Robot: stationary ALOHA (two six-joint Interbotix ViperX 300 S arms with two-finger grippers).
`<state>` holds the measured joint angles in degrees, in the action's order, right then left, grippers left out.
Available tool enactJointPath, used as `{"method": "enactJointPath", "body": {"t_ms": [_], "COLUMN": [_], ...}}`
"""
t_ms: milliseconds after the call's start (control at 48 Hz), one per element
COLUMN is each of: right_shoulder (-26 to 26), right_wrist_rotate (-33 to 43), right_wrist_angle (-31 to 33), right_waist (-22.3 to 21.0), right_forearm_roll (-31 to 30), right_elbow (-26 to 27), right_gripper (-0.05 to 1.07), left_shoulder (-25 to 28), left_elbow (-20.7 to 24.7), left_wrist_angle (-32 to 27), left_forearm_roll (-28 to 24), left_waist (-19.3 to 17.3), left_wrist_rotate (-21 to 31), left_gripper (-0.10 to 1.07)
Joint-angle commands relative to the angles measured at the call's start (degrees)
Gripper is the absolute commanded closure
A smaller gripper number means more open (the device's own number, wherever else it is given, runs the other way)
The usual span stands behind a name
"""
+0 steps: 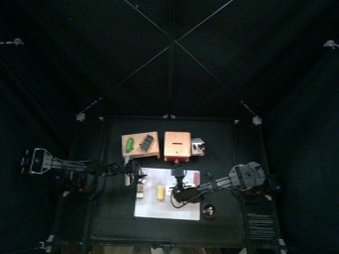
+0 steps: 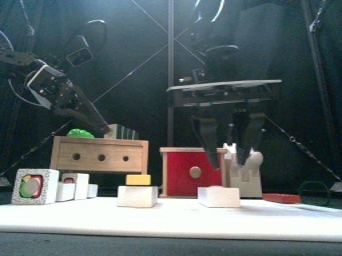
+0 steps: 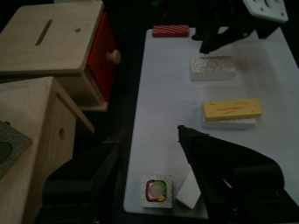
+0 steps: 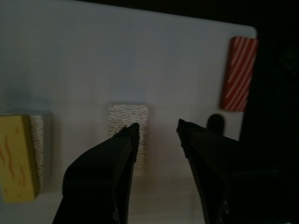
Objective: Grab salmon
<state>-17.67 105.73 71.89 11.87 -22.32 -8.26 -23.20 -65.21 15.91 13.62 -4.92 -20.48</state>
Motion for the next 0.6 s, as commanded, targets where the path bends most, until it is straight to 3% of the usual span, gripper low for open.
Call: {"method": "enactJointPath", "body": {"t_ms": [0,250,583], "right_shoulder": [6.50,13.18,15.47], "right_wrist_rotate": [0.35,0.53,1.67], "right_wrist_angle": [-0.88,-7.65,-17.40], "right_waist": [-0.70,-3.16,-7.03], "right_forearm_roll": [0.00,0.62,1.32], "right_elbow": [-3.78,-15.73,-25.31], "right_gripper": [0.24,0.25,0.24], "left_shoulder": [-0.44,-1.14,-1.14], "left_elbow": [0.79,0.70,0.26], "left_wrist_angle": [0.35,0.62,0.62], "left_forearm_roll": [0.00,0.00,0.26], "left_waist": [0.00,0.00,0.00], "left_wrist_rotate": [0.09,0.18,0.18], "left_gripper": [0.11,0.11,0.11]}}
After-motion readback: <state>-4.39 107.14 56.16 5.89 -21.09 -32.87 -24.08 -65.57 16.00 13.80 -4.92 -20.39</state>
